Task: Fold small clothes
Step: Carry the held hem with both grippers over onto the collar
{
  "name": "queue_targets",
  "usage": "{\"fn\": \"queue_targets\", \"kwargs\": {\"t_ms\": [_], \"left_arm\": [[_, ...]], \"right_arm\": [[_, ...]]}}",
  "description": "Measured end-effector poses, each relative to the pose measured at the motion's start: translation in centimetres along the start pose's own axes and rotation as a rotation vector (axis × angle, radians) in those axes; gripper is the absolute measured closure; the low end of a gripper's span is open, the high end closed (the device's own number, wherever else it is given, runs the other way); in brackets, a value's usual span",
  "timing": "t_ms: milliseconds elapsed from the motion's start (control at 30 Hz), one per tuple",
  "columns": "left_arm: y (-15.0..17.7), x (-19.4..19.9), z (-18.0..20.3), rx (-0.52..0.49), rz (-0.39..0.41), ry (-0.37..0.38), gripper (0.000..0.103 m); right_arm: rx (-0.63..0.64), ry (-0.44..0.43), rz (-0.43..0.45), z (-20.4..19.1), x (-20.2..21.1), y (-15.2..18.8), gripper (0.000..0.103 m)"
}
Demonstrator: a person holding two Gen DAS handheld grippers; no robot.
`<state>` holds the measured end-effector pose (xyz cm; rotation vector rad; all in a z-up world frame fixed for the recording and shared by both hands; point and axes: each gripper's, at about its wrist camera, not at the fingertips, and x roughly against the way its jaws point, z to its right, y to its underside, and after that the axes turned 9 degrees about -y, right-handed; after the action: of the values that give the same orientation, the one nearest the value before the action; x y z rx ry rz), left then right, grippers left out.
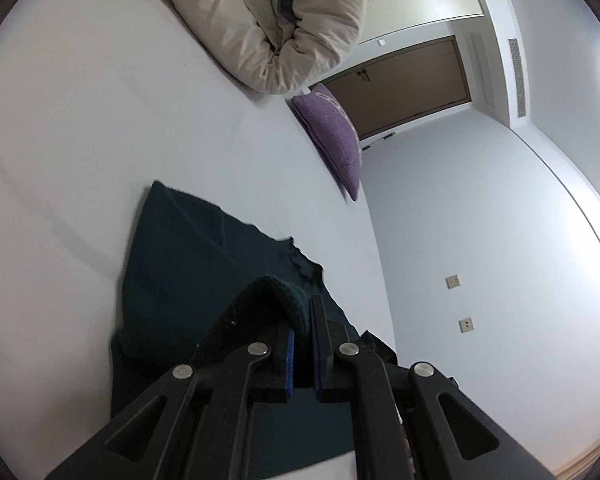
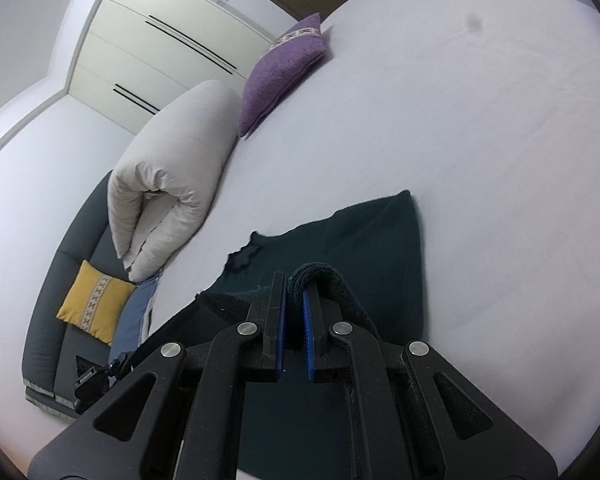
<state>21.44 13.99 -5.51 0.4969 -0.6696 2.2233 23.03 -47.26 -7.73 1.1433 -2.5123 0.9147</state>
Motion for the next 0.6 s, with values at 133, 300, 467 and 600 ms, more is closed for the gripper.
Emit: {"fn": "queue_targets", "kwargs": {"t_ms": [133, 300, 467, 600], "left_arm": [[-1.9, -2.1, -0.3, 0.0, 0.002, -0.023, 0.096], [-3.8, -4.9, -0.7, -0.013, -0.002, -0.078, 0.096], [-4.3, -8.4, -2.2, -0.006, -0.028, -0.146, 0.095], [-4.7, -9.6, -3.2, 0.021, -0.038, -0.171, 0.077]], "right_arm": [[-0.009, 0.025, 0.003, 0.9, -2.2, -1.6, 0.097], [-0.032, 0.065, 0.004, 2.2, -4.6, -3.1, 0.097], [-0.043, 0.125, -0.005, 3.9, -7.0, -3.3, 0.096], [-0.042, 0.146, 0.001, 4.5, -8.0, -3.3, 0.096]]}}
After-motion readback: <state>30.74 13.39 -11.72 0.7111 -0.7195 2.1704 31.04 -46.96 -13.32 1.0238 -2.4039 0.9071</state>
